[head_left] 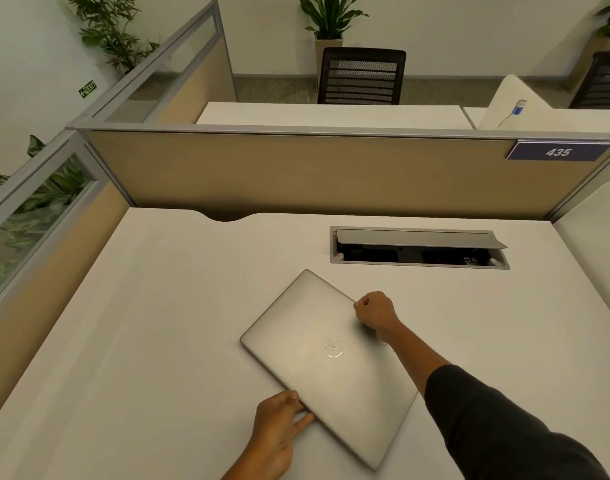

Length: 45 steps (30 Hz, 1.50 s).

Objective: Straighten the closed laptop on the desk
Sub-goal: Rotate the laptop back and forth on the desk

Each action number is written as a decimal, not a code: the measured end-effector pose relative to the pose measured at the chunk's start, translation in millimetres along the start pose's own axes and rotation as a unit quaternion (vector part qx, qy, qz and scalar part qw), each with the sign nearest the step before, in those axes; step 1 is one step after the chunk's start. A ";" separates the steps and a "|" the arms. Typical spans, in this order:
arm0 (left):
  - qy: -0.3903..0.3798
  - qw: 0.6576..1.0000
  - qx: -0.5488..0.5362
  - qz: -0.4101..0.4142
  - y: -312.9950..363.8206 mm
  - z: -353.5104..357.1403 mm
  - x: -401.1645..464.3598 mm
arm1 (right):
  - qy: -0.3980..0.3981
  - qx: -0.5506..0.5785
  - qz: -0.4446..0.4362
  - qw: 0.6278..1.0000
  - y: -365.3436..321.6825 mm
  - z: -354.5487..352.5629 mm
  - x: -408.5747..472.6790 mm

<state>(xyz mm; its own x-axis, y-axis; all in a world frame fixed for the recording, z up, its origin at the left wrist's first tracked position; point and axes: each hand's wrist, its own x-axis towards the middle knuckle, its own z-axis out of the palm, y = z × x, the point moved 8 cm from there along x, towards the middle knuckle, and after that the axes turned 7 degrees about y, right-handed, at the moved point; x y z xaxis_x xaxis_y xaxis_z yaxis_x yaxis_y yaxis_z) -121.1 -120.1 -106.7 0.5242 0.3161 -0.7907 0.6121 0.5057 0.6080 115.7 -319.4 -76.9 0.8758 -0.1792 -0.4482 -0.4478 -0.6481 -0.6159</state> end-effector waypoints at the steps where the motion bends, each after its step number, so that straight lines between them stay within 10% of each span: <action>1: 0.002 1.000 -0.002 -0.003 -1.5 0.7 -0.6 | 0.000 -0.002 -0.003 1.000 -0.5 0.1 0.9; 20: -0.004 0.991 0.132 -0.012 2.2 -12.7 3.5 | 0.030 -0.057 -0.072 0.995 -0.8 -2.6 -15.3; 25: 0.056 0.855 0.495 0.148 81.0 -28.5 32.0 | 0.097 -0.033 -0.042 0.994 33.7 -21.6 -39.1; 29: 0.103 0.800 0.528 0.264 156.9 -11.5 51.1 | 0.181 0.019 0.052 0.982 88.6 -37.9 -74.8; 45: 0.040 0.836 0.493 0.238 194.8 53.6 100.0 | 0.130 0.331 0.282 0.891 191.1 2.0 -156.1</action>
<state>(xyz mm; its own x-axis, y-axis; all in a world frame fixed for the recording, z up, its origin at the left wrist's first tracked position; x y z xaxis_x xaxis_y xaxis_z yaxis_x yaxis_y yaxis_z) 82.3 -33.0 -63.6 0.8304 0.3658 -0.4203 0.5563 -0.5871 0.5881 -107.0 -413.8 -126.0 0.4522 -0.5598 -0.6944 -0.7622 0.1618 -0.6268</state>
